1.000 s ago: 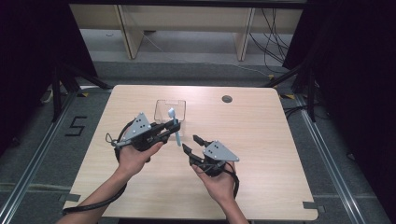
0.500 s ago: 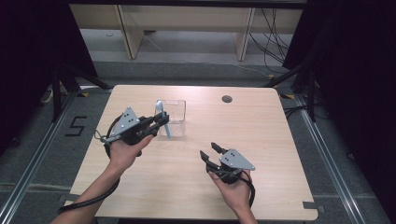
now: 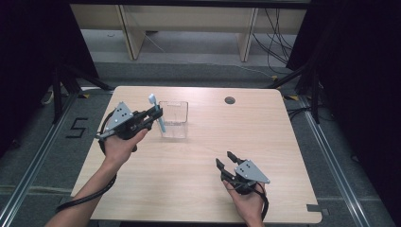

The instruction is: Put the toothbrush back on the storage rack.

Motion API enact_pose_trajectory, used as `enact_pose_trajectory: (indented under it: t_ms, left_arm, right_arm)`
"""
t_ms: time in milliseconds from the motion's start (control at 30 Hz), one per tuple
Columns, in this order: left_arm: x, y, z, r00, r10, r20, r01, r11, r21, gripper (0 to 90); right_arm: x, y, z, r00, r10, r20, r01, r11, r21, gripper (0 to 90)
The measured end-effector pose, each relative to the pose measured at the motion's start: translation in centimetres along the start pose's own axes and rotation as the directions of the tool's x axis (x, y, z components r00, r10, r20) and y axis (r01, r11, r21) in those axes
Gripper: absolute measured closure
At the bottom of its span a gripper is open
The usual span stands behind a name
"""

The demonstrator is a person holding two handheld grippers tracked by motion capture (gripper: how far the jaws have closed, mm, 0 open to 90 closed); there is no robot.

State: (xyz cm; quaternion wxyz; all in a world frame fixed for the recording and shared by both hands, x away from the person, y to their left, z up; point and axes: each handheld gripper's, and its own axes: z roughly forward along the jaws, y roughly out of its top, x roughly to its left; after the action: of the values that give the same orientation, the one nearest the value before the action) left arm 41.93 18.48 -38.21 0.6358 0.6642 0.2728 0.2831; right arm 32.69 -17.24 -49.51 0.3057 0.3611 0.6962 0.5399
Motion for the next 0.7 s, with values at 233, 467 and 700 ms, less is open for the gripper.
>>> enact_pose_trajectory:
  t_ms: [233, 467, 700]
  left_arm:
    - [0.7, 0.4, 0.1, 0.9997, 0.015, -0.018, -0.015, 0.9998, -0.011, 78.7]
    - [1.5, 0.7, 0.4, 0.9992, 0.021, -0.034, -0.022, 0.9996, -0.018, 78.7]
    - [2.0, 0.8, 0.9, 0.9986, 0.027, -0.045, -0.029, 0.9993, -0.024, 78.7]
  right_arm:
    - [-0.6, -0.8, -0.7, 0.9993, 0.019, 0.031, -0.019, 1.000, 0.010, 50.6]
    - [-0.6, -1.1, -0.6, 0.9993, 0.023, 0.030, -0.023, 1.000, 0.004, 50.9]
    - [-0.5, -1.1, -0.7, 0.9991, 0.031, 0.027, -0.031, 1.000, 0.000, 51.1]
